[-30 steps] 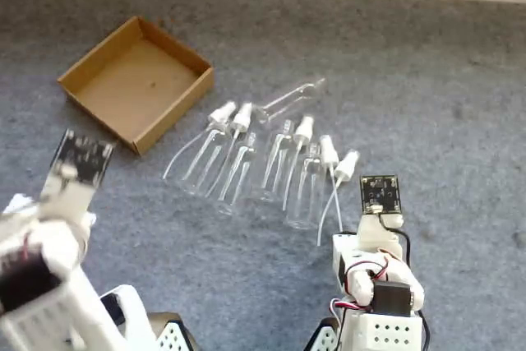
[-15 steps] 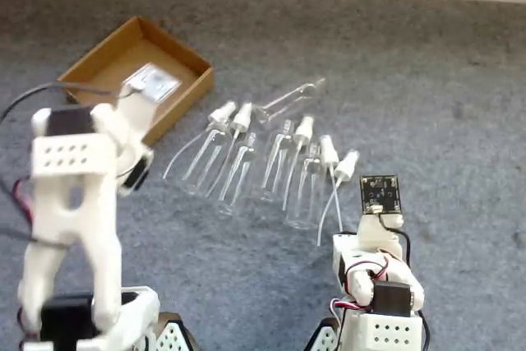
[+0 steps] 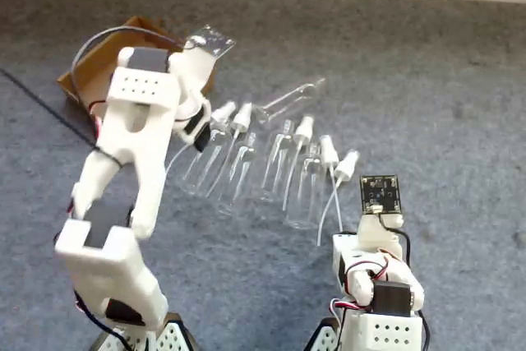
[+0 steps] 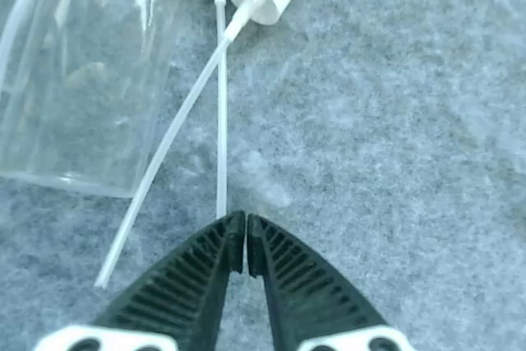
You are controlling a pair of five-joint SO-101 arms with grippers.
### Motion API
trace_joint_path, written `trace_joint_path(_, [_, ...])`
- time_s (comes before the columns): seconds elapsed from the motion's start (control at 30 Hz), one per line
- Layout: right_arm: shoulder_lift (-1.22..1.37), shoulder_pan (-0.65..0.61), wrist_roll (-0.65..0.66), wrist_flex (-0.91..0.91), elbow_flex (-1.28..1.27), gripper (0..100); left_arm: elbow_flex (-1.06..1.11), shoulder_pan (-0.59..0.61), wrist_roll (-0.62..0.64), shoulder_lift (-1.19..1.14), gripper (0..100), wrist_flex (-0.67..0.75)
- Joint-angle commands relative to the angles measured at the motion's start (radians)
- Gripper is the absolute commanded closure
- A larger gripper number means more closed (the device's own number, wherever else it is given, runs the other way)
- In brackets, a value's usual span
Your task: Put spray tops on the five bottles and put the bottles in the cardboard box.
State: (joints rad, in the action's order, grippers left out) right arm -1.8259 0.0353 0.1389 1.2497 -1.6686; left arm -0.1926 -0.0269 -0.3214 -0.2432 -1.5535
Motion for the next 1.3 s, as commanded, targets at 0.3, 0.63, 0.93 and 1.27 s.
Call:
trace_joint_path(0.3, [-0.010,0.010,-0.008,0.002,-0.143,99.3,-0.331,-0.051,0.012,-0.351,74,0.006])
trace_joint_path(0.63, [-0.010,0.010,-0.008,0.002,-0.143,99.3,-0.401,-0.050,0.011,-0.481,74,0.006])
trace_joint_path(0.93, [-0.010,0.010,-0.008,0.002,-0.143,99.3,-0.400,-0.050,0.011,-0.519,69,0.006])
trace_joint_path(1.27, [-0.010,0.010,-0.008,0.002,-0.143,99.3,-0.401,-0.053,0.009,-0.524,80,0.006])
